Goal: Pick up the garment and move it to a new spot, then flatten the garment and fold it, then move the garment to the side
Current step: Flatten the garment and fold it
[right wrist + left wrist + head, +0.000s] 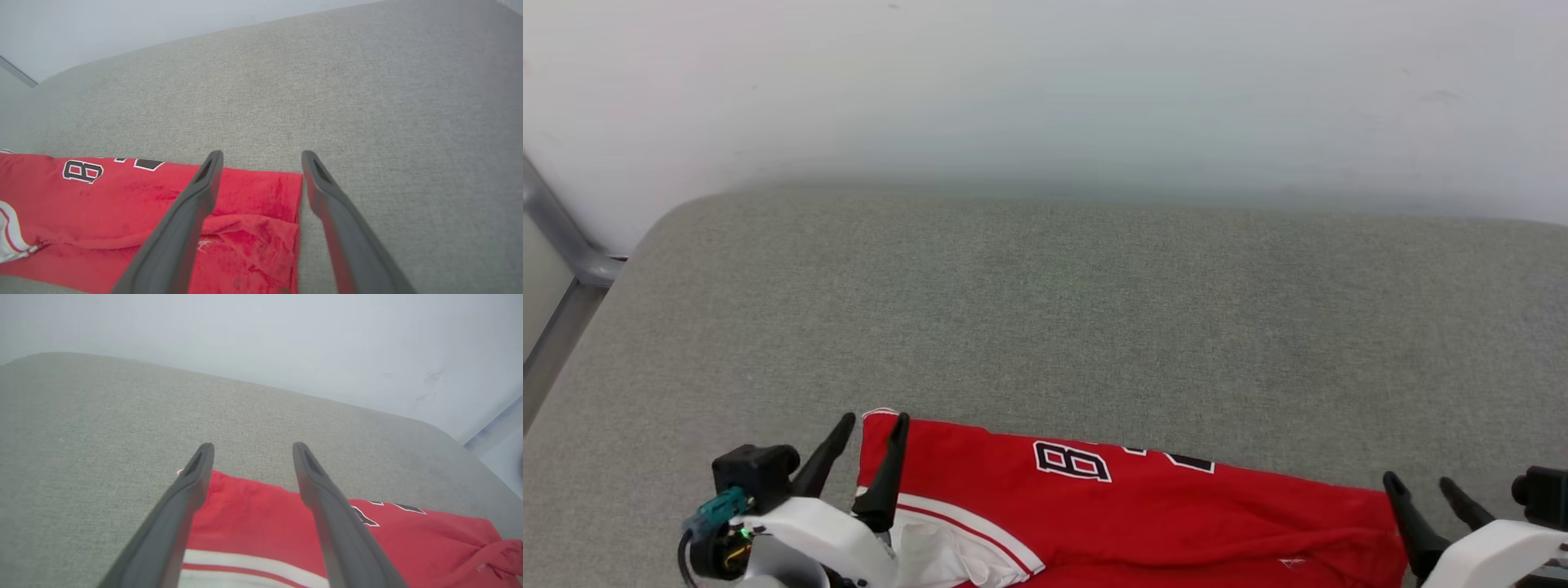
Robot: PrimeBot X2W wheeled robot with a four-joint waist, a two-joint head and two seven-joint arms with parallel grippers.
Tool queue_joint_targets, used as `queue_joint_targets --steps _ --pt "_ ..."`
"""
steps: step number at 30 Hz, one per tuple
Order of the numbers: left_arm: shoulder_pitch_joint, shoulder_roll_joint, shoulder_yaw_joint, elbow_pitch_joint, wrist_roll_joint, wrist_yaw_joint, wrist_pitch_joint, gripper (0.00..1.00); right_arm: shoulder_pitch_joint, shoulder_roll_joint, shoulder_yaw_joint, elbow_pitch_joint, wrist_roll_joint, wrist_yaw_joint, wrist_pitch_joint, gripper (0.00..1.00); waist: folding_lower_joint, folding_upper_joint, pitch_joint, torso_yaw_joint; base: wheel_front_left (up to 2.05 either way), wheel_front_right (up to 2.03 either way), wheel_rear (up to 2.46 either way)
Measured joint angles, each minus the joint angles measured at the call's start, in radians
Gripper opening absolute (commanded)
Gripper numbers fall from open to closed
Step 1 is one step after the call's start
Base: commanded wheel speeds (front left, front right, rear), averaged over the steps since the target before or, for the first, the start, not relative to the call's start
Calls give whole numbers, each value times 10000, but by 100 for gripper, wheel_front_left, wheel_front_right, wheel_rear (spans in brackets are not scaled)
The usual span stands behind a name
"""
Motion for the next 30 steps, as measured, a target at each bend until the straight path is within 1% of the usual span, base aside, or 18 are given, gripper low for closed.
queue_joint_targets --steps 5,12,16,19,27,30 --pt "671 -491 1363 -629 1718 142 -2 100 -34 -282 -328 -247 -144 0 725 100 0 0 -90 76 0 0 0" --pt "1383 -1141 2617 -1494 3641 311 -10 100 15 -566 -407 -418 -163 0 2096 100 0 0 -217 275 0 0 0" --pt "1711 -1461 3009 -1814 4219 203 -13 100 19 -832 -341 -238 -107 0 3047 100 0 0 -245 386 0 0 0" --pt "1809 -1626 3235 -1990 4502 40 -13 100 -43 -986 -234 40 -2 0 3532 100 0 0 -180 444 0 0 0" --pt "1889 -1965 3444 -2443 5055 -320 -13 100 -398 -1106 253 1166 374 0 4125 100 0 0 314 649 0 0 0" --pt "1830 -2113 3559 -2443 5076 -399 -13 100 -441 -1078 389 1547 527 0 4209 100 0 0 580 714 0 0 0"
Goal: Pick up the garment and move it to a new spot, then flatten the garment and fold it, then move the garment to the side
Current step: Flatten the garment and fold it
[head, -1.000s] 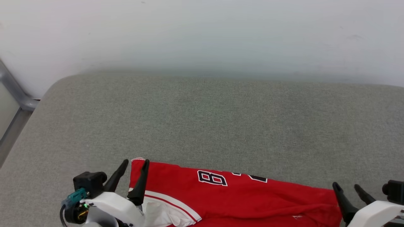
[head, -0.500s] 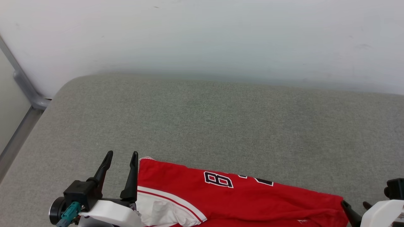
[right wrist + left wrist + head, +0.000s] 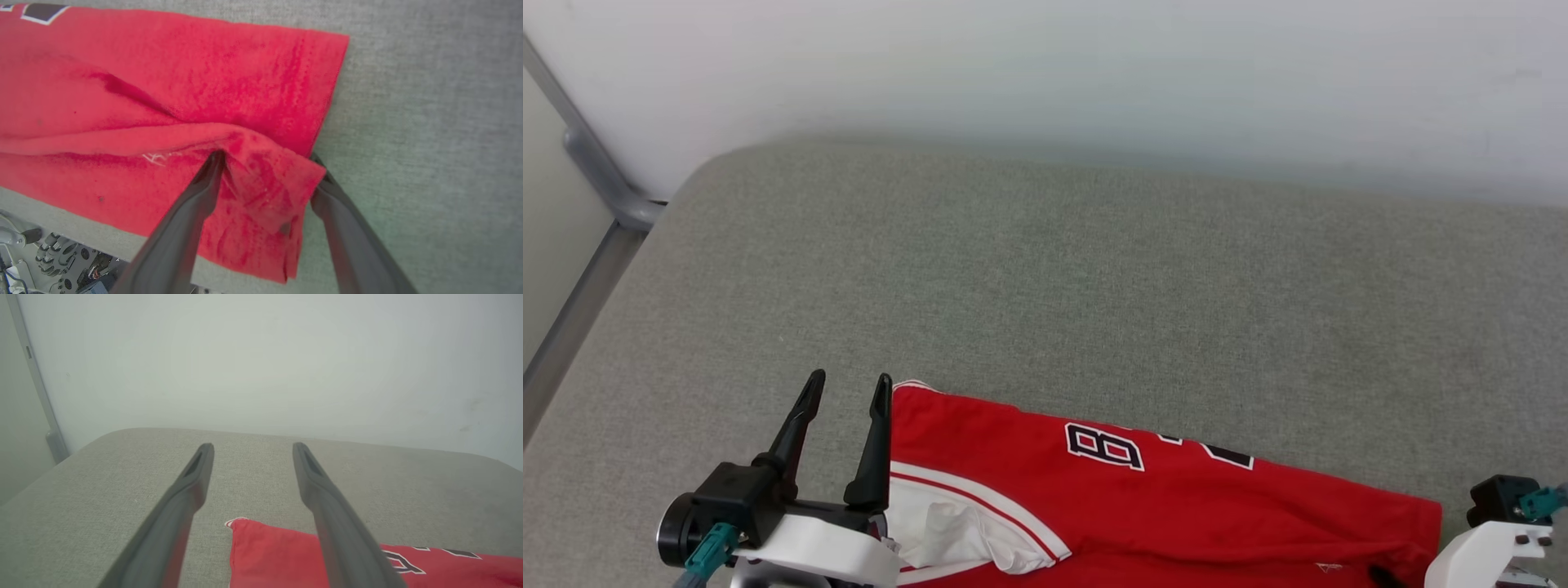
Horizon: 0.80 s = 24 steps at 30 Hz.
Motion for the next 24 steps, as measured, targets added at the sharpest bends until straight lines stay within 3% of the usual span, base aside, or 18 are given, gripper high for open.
queue_joint_targets --steps 5,6,7,9,19,24 --pt "-72 -194 132 102 146 -173 0 100 -157 -29 128 341 155 0 163 100 0 0 315 41 0 0 0" --pt "-82 -232 169 113 165 -186 0 100 -179 -35 157 385 234 0 165 82 0 0 355 45 0 0 0" --pt "-93 -267 190 146 192 -234 0 100 -190 -54 184 424 268 -2 163 39 0 0 380 50 0 0 0" --pt "-99 -330 226 196 245 -278 0 100 -253 -102 278 485 341 -2 148 0 0 0 408 52 0 0 0" --pt "-105 -481 351 585 422 -472 0 100 -557 -382 656 456 581 0 -113 0 0 0 97 -45 0 0 0" --pt "24 -502 395 644 462 -462 0 100 -631 -589 100 303 579 4 2 0 0 0 -127 -250 0 0 0"
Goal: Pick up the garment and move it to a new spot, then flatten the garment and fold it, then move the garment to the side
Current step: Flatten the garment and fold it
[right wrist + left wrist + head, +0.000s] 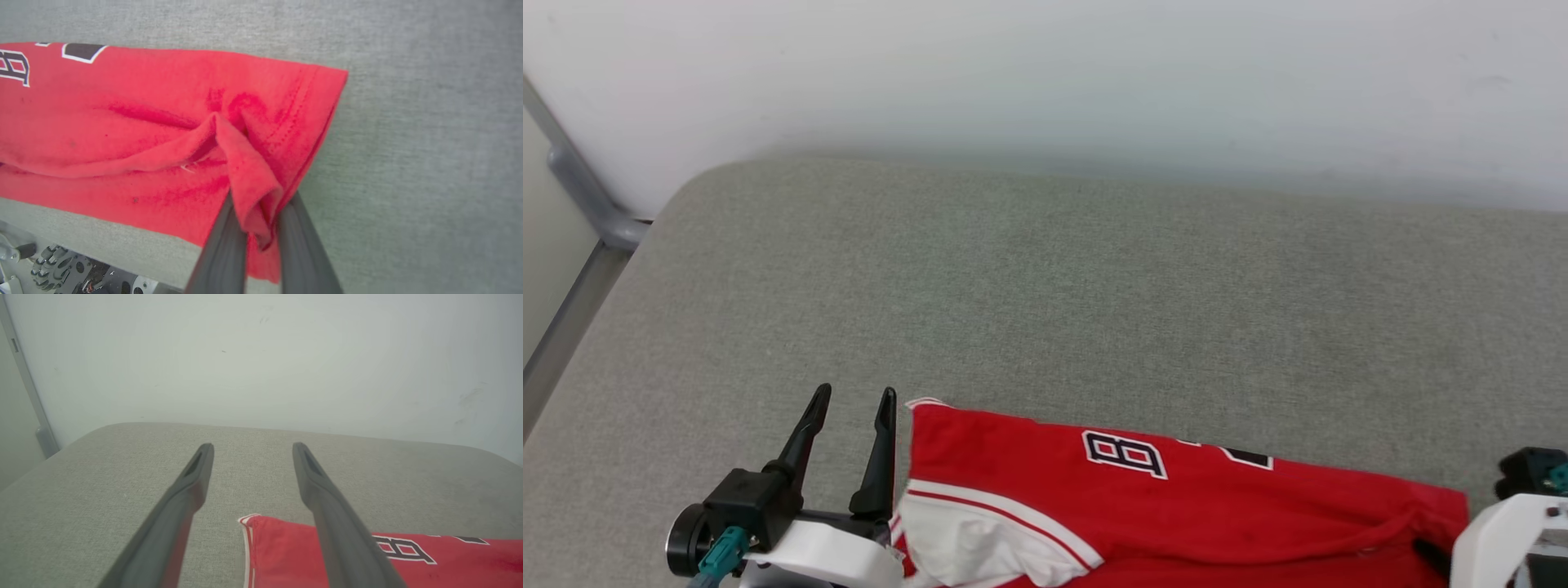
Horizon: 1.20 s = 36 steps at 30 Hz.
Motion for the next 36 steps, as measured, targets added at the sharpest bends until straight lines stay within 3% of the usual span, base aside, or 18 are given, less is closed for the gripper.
queue_joint_targets --steps 9,14,20,22,26,32,36 --pt "144 10 -25 86 15 -15 0 100 207 -259 -1724 -153 -299 -2 683 0 0 0 -183 -407 0 0 0" --pt "145 19 -59 144 -35 15 0 100 307 -155 -1914 -591 48 -4 1097 0 0 0 -239 -542 0 0 0" --pt "146 35 -165 215 -42 15 33 100 236 619 -1666 -1563 1120 -4 1885 0 0 0 -349 -553 0 0 0" --pt "143 52 -221 232 -25 25 46 100 228 1189 -1419 -2169 1967 -4 2378 0 0 0 -397 -486 0 0 0" --pt "140 69 -265 240 -27 27 58 100 255 1724 -1283 -2671 2951 -4 2917 0 0 0 -434 -341 0 0 0" --pt "118 73 -322 228 -58 31 104 100 64 2054 -794 -2477 4257 -4 3103 0 0 0 -403 -117 0 0 0" --pt "46 73 -395 230 -65 29 132 100 -265 2069 -31 -1967 5076 -4 2529 0 -1 0 -324 45 0 0 0"
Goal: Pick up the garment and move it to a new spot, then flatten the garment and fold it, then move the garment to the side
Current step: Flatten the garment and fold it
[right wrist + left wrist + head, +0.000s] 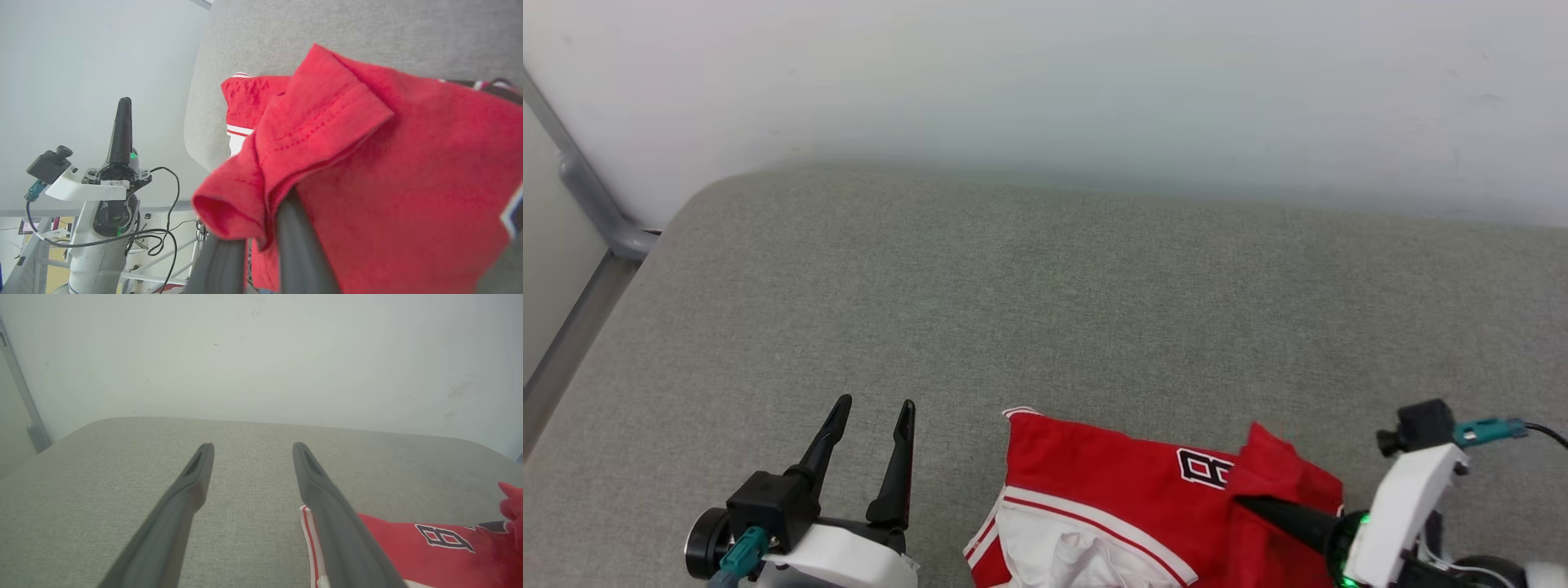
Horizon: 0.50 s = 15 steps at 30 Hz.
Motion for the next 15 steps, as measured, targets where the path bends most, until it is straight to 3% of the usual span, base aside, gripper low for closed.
queue_joint_targets --steps 12,15 --pt "-622 -245 -104 161 -12 -151 -81 100 -1505 33 3528 1946 1480 0 -2769 0 1 0 746 457 0 0 0" --pt "-747 -313 -82 238 -8 -196 -92 100 -1844 36 4088 2449 1302 -2 -3302 0 1 0 952 537 0 0 0"
